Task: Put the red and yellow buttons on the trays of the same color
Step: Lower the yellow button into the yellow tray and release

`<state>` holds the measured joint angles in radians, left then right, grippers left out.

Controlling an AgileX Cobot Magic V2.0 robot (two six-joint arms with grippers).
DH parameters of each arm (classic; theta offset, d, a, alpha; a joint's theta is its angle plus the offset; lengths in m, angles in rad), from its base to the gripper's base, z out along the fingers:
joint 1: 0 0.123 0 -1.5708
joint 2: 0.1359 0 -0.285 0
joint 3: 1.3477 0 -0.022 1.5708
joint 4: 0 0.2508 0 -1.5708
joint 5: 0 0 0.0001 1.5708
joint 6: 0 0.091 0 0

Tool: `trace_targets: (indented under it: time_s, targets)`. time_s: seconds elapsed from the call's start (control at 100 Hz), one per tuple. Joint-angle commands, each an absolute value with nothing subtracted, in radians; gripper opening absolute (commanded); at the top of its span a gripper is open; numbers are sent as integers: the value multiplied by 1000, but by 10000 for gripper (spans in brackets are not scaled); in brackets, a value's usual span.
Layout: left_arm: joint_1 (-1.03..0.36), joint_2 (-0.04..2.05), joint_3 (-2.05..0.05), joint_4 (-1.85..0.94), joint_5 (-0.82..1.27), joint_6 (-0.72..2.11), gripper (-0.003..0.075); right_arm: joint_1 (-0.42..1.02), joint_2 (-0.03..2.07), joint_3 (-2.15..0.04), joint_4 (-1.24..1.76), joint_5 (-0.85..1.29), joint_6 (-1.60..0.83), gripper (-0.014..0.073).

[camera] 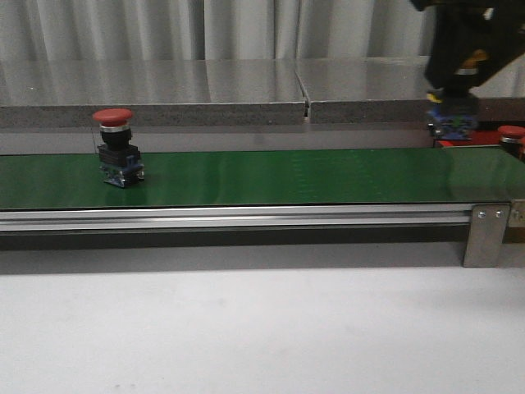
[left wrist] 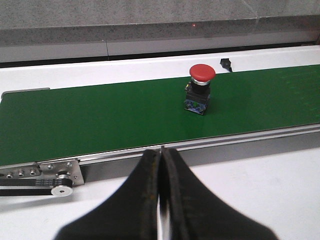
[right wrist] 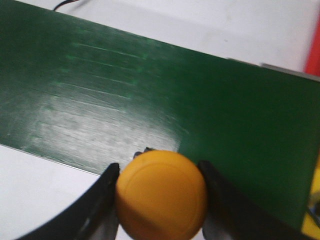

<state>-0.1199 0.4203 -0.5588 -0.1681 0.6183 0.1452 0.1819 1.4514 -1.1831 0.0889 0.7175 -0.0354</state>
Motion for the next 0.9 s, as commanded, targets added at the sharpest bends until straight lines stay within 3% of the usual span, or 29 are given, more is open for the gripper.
trace_targets:
  time_s: [0.0, 0.45, 0.89]
  targets:
    - [-129, 426, -587, -185, 553, 146, -19, 115, 1355, -1158, 79, 660, -31, 213]
    - [-129, 426, -587, -185, 553, 146, -19, -240, 1205, -1015, 73, 668, -31, 213]
    - [-129, 426, -587, -185, 553, 146, -19, -397, 1205, -913, 74, 579, 0, 213]
